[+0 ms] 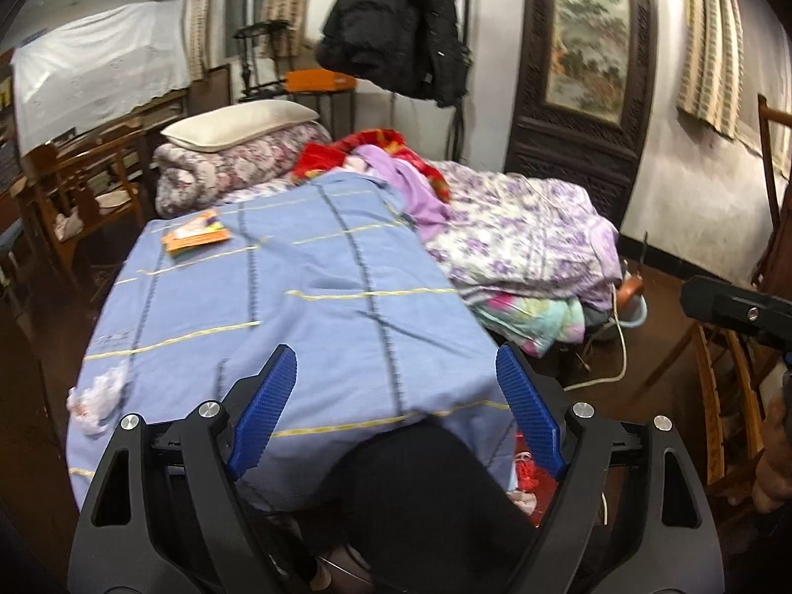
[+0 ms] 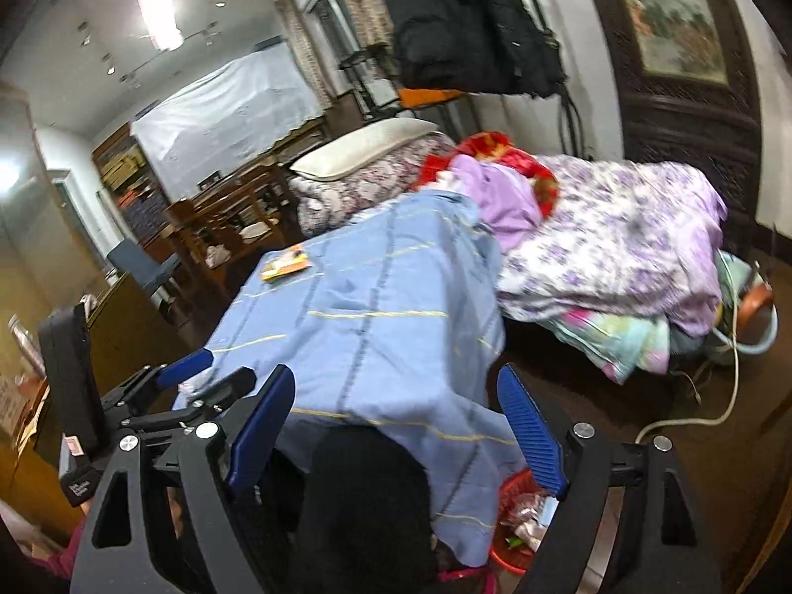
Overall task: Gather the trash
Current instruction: 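Move both open grippers back over the bedsheet toward the remaining trash, then grasp the clear plastic wrapper with the left gripper while the right grasps the orange box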
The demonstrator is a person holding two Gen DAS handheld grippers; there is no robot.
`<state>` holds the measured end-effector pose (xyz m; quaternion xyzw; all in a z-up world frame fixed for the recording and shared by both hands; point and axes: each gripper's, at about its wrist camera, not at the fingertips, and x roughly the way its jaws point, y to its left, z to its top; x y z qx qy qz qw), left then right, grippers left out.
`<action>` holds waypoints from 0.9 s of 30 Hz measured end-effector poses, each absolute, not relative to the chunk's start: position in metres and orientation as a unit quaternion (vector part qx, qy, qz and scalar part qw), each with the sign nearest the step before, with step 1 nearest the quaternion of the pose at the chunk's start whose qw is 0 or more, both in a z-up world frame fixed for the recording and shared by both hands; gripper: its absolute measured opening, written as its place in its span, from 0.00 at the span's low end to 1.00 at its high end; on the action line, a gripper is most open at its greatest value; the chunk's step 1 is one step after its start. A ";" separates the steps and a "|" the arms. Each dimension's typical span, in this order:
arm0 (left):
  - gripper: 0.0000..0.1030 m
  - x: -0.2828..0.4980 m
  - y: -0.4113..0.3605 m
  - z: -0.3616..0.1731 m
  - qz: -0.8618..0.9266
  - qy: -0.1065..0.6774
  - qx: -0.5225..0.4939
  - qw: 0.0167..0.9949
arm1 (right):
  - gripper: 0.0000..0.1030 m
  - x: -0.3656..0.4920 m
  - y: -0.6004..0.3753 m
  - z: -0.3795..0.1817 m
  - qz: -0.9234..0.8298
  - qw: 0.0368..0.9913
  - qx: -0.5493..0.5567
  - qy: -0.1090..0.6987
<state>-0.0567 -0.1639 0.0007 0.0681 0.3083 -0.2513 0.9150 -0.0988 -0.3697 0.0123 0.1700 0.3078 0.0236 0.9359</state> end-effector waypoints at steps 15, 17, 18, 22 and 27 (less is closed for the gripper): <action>0.82 -0.030 -0.057 -0.009 -0.185 0.309 0.009 0.933 | 0.86 -0.063 -0.272 0.033 0.066 0.937 0.115 0.323; 0.83 -0.016 -0.035 -0.014 -0.162 0.315 -0.003 0.935 | 0.86 -0.051 -0.265 0.031 0.071 0.933 0.116 0.332; 0.83 -0.008 -0.023 -0.017 -0.149 0.320 -0.011 0.936 | 0.86 -0.045 -0.261 0.029 0.074 0.931 0.117 0.336; 0.83 0.029 0.044 -0.037 -0.082 0.350 -0.053 0.932 | 0.86 -0.027 -0.250 0.019 0.081 0.925 0.119 0.352; 0.83 0.051 0.086 -0.065 -0.056 0.383 -0.076 0.919 | 0.86 0.001 -0.243 -0.004 0.085 0.912 0.123 0.383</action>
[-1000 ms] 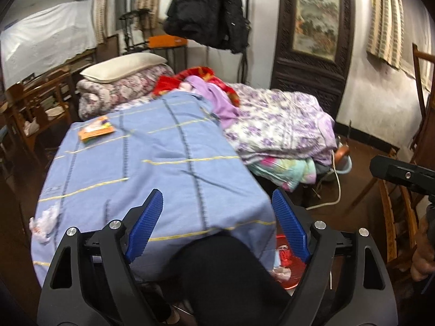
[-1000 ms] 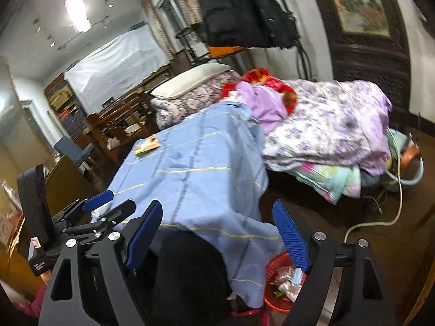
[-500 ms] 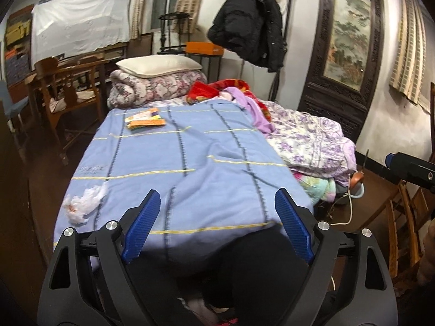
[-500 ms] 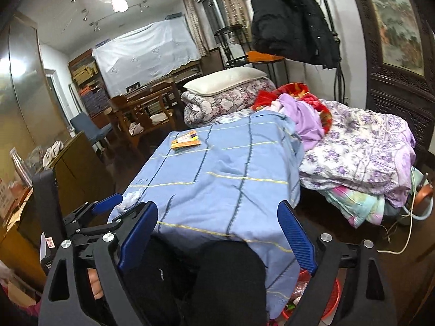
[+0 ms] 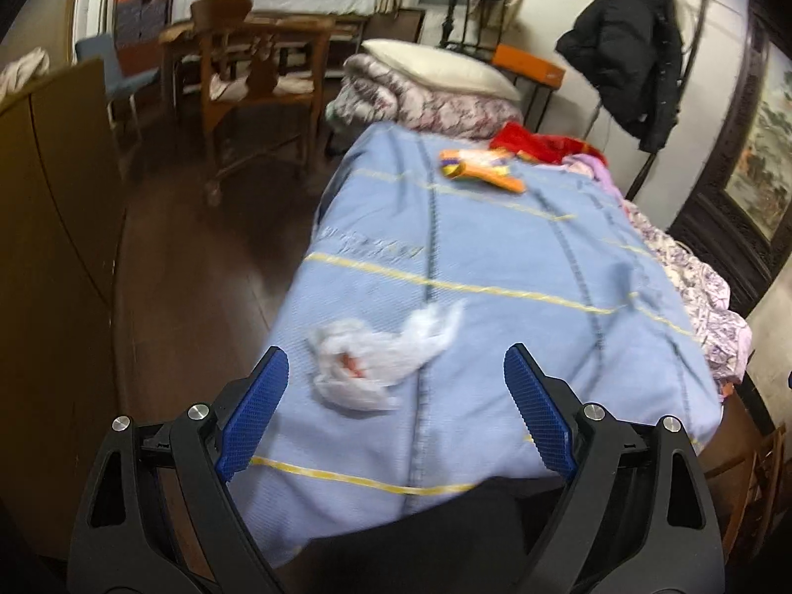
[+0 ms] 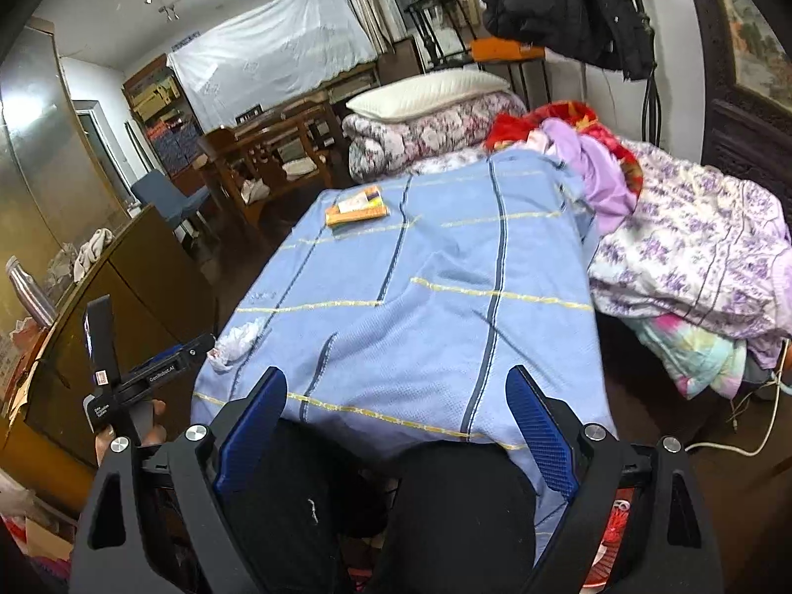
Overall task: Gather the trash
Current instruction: 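Grasp the clear plastic wrapper with the left gripper while the right grasps the orange box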
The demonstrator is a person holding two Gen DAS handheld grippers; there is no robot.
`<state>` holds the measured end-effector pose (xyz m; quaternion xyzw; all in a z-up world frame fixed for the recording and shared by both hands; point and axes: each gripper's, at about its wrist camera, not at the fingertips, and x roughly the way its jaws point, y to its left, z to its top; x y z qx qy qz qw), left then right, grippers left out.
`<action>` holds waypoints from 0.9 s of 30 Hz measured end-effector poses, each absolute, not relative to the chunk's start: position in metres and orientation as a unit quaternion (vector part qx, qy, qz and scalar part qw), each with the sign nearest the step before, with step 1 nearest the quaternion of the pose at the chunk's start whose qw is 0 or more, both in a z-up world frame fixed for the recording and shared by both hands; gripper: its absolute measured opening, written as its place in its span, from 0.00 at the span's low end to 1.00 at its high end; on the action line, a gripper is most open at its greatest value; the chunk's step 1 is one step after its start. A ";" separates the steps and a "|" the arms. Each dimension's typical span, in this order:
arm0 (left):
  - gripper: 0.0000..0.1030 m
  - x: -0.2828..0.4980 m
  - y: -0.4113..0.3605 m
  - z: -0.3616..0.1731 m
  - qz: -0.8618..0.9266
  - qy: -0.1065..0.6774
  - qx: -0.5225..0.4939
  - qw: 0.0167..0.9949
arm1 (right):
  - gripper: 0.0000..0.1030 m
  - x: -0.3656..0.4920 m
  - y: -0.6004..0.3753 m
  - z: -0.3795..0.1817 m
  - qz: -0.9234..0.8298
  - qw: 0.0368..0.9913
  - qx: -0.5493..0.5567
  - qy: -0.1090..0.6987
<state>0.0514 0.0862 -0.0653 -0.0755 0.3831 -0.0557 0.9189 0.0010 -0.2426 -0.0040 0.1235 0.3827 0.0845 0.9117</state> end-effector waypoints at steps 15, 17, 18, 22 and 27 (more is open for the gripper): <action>0.33 0.091 0.069 -0.099 -0.076 0.391 -0.051 0.916 | 0.86 0.071 -0.222 -0.029 0.092 0.898 0.115 0.415; 0.31 0.091 0.066 -0.095 -0.088 0.384 -0.056 0.917 | 0.86 0.087 -0.216 -0.031 0.099 0.897 0.112 0.415; 0.31 0.093 0.064 -0.093 -0.094 0.381 -0.059 0.918 | 0.86 0.095 -0.212 -0.031 0.104 0.898 0.109 0.414; 0.31 0.098 0.052 -0.088 -0.118 0.375 -0.070 0.917 | 0.86 0.137 -0.190 -0.031 0.124 0.898 0.096 0.411; 0.31 0.105 0.047 -0.093 -0.120 0.376 -0.065 0.917 | 0.84 0.208 -0.165 -0.036 0.148 0.890 0.109 0.418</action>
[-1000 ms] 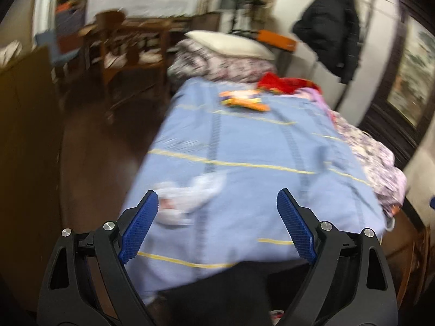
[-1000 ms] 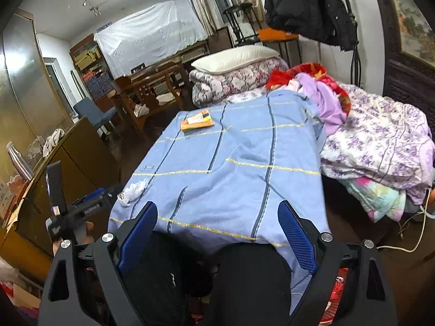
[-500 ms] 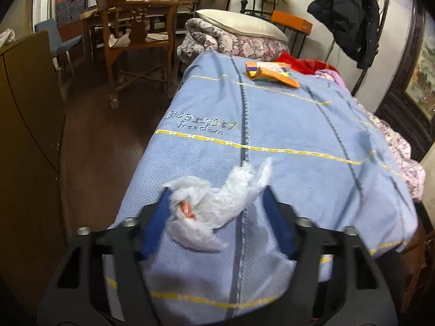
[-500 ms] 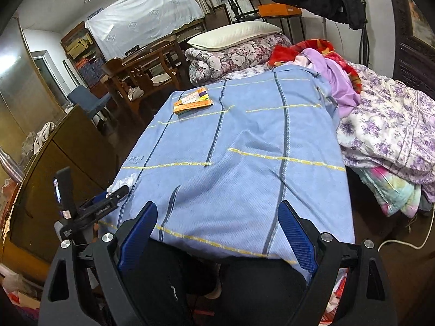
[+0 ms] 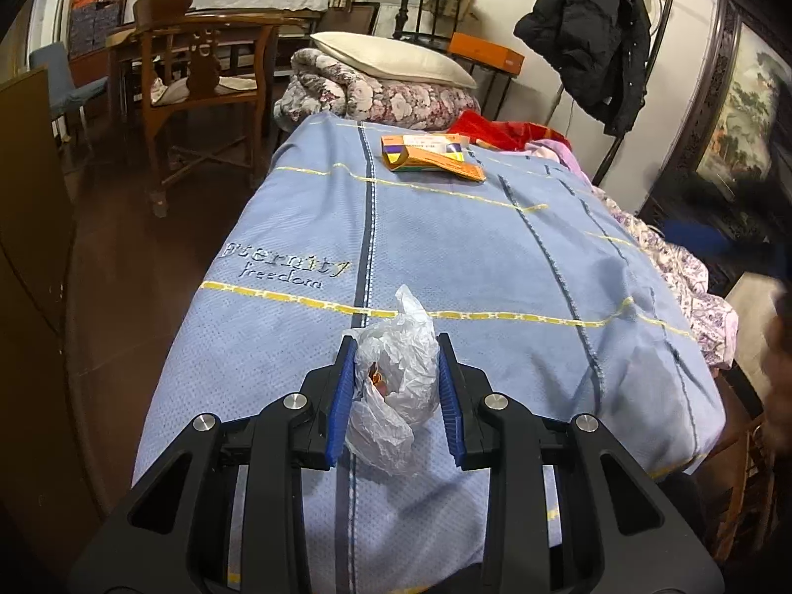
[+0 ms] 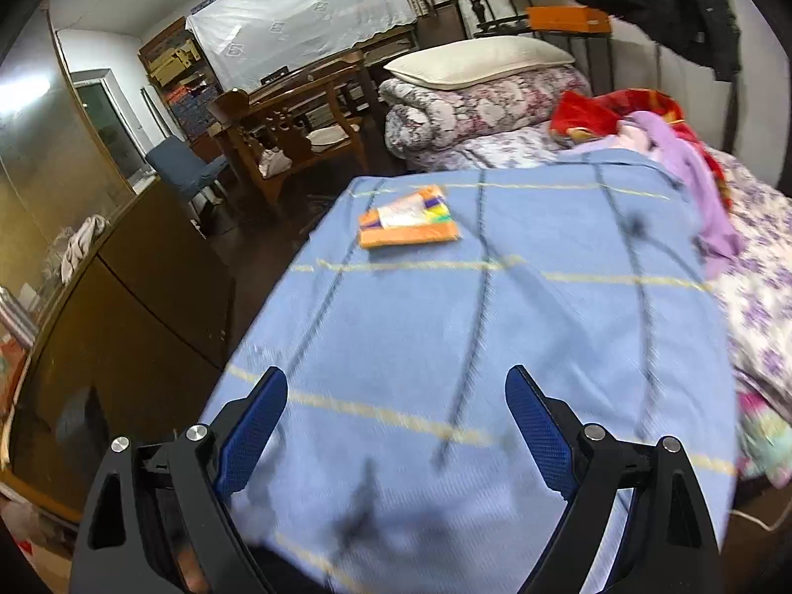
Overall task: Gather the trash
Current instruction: 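Grasp the clear plastic wrapper with the left gripper while the right grasps the orange box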
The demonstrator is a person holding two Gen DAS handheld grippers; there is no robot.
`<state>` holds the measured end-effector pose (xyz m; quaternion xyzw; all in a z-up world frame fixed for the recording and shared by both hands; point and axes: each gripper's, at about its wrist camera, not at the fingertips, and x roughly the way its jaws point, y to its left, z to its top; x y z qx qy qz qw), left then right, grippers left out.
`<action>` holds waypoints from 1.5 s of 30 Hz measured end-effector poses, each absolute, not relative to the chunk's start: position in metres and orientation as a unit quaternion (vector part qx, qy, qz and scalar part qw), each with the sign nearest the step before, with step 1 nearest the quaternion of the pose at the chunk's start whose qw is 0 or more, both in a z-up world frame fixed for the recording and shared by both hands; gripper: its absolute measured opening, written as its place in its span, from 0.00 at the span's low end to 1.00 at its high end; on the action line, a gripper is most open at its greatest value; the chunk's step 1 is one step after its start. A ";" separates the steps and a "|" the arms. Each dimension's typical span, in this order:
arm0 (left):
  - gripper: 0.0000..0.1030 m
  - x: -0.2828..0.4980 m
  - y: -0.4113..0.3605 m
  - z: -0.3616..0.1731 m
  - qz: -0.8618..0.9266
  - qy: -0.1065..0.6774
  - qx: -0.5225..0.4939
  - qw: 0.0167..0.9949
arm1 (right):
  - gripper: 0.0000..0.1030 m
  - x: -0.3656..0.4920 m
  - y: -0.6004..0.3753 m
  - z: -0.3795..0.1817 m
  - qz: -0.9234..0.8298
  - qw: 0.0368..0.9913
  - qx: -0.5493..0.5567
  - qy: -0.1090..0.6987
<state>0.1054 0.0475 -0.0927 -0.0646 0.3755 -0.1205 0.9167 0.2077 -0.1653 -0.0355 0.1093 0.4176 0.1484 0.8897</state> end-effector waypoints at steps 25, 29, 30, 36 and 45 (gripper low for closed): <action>0.31 0.124 0.075 -0.100 -0.132 0.383 -0.113 0.907 | 0.18 0.381 -0.116 -0.115 0.108 0.834 0.303 0.449; 0.31 0.118 0.069 -0.095 -0.130 0.380 -0.108 0.909 | 0.18 0.334 -0.129 -0.085 0.137 0.858 0.249 0.428; 0.31 0.116 0.068 -0.094 -0.131 0.379 -0.107 0.910 | 0.18 0.324 -0.134 -0.080 0.143 0.858 0.245 0.429; 0.31 0.098 0.055 -0.077 -0.133 0.369 -0.087 0.916 | 0.15 0.252 -0.160 -0.054 0.165 0.867 0.204 0.423; 0.31 0.077 0.035 -0.078 -0.124 0.387 -0.073 0.911 | 0.21 0.191 -0.167 -0.079 0.135 0.876 0.126 0.446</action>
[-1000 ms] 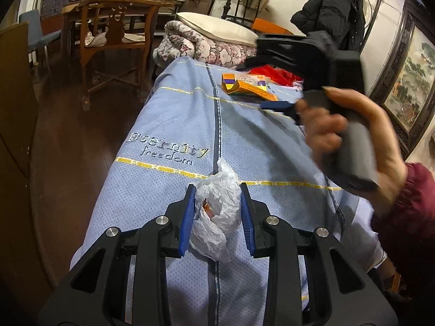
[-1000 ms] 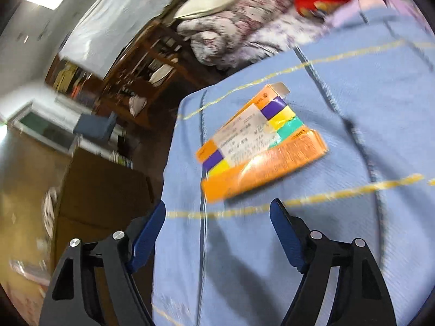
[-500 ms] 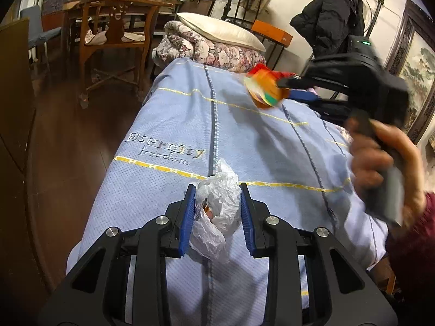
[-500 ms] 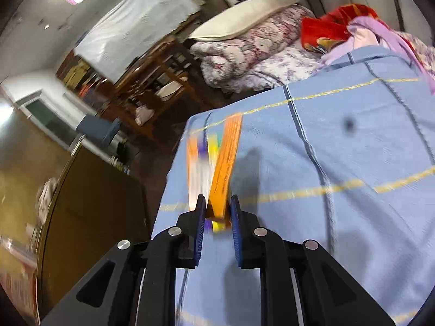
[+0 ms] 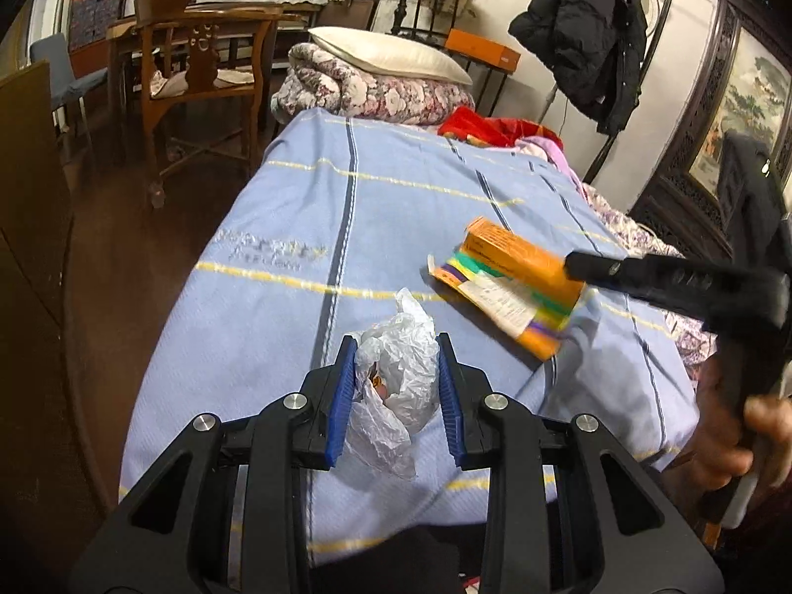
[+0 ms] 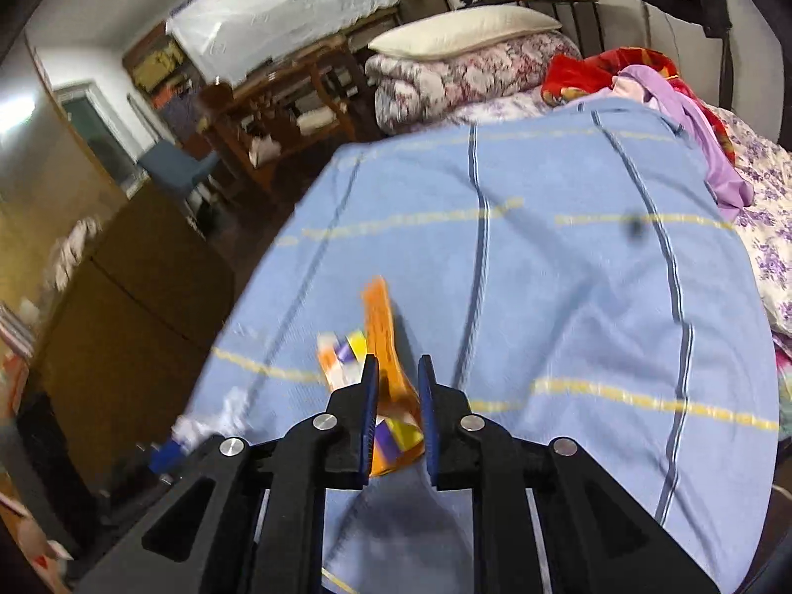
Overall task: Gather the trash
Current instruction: 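Grasp the clear plastic wrapper with the left gripper while the right grasps the orange box, then carry the plastic wrapper and orange box to the red wastebasket and release both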
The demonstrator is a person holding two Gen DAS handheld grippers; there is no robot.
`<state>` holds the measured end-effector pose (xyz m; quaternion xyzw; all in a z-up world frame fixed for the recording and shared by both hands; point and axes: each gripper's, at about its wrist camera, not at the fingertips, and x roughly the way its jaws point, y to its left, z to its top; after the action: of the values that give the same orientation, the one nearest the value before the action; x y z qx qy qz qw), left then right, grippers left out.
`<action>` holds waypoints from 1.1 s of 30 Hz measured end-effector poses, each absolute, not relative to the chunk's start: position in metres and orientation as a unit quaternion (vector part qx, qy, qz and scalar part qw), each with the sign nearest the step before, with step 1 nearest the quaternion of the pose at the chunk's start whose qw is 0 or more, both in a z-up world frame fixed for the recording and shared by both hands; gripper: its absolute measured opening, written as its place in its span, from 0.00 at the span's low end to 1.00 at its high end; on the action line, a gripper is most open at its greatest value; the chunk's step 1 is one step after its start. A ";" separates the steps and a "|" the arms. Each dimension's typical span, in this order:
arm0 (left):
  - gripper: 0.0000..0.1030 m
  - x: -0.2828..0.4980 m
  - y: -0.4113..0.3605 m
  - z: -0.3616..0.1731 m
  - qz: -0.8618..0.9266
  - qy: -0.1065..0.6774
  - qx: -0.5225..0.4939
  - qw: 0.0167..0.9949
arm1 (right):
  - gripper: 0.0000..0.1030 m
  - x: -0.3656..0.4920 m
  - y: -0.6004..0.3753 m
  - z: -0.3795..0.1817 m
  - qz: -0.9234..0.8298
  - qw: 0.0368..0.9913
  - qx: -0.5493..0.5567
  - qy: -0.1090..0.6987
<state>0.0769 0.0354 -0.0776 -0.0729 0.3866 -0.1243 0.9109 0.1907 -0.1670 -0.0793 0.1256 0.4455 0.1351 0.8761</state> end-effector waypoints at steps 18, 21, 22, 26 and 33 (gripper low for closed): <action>0.31 0.068 0.020 -0.056 -0.118 0.377 -0.048 0.917 | 0.19 0.181 -0.173 -0.076 0.147 0.893 0.138 0.403; 0.31 0.058 0.014 -0.040 -0.121 0.361 -0.043 0.924 | 0.19 0.153 -0.189 -0.041 0.153 0.905 0.153 0.366; 0.31 0.053 0.011 -0.032 -0.123 0.353 -0.040 0.927 | 0.19 0.147 -0.193 -0.033 0.154 0.908 0.153 0.357; 0.31 0.035 -0.001 -0.007 -0.132 0.325 -0.029 0.936 | 0.19 0.095 -0.213 0.010 0.156 0.926 0.149 0.309; 0.31 -0.010 -0.026 0.035 -0.155 0.268 -0.003 0.951 | 0.19 0.017 -0.242 0.054 0.146 0.948 0.131 0.252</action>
<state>-0.0103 -0.0259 0.0349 -0.0032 0.2684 -0.1547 0.9508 0.0167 -0.2419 0.0545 0.1309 0.2515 0.1463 0.9477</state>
